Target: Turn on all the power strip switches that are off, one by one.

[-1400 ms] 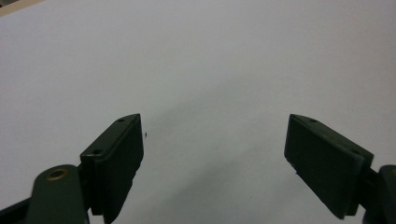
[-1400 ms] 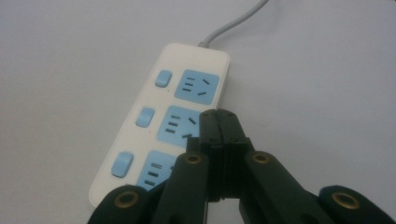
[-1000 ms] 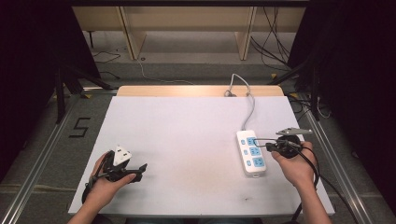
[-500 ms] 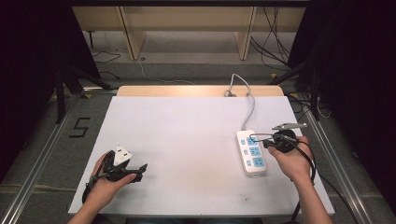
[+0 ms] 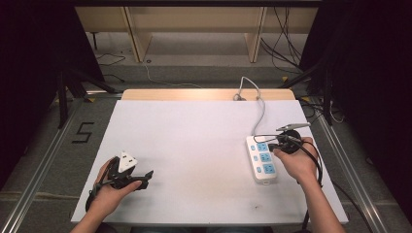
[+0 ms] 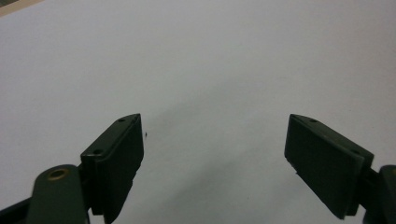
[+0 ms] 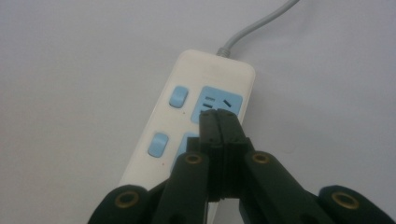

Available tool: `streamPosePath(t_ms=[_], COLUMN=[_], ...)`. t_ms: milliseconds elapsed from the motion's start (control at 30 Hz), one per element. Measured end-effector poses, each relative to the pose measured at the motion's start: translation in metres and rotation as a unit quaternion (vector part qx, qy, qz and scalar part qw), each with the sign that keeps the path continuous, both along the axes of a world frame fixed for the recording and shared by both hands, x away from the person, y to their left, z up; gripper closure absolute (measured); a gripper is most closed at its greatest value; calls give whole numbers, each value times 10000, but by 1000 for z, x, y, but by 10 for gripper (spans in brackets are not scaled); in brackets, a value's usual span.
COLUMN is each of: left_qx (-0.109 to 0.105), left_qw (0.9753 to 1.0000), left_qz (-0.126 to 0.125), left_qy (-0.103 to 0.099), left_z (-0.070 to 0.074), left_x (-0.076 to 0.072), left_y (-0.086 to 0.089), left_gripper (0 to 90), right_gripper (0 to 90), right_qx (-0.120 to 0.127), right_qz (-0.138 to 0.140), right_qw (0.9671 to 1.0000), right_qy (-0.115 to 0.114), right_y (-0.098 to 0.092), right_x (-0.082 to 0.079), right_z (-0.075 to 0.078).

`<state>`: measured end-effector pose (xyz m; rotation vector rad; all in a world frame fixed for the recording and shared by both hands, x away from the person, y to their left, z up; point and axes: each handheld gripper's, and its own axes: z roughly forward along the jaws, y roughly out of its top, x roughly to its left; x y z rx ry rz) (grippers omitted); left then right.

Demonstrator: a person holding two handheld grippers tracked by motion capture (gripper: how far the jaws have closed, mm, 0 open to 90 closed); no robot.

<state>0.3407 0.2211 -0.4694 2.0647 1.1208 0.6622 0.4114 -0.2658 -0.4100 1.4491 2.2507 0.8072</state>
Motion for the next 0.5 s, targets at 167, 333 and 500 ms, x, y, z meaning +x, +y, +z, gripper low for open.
streamPosePath(t_ms=[167,333,500], left_qx=[4,9,11], left_qw=[10000,10000,10000], left_qz=[-5,-7,-13], left_qy=[2,-2,2], left_z=[0,0,0], left_x=[0,0,0], left_y=[0,0,-1], left_gripper=[197,197,197], right_gripper=[900,900,900], right_qx=[-25,-2,4], right_qz=[42,42,83], right_qw=[10000,9999,9998], right_qy=[40,101,180], right_y=[5,7,11], right_x=[5,9,14], right_z=[2,3,4])
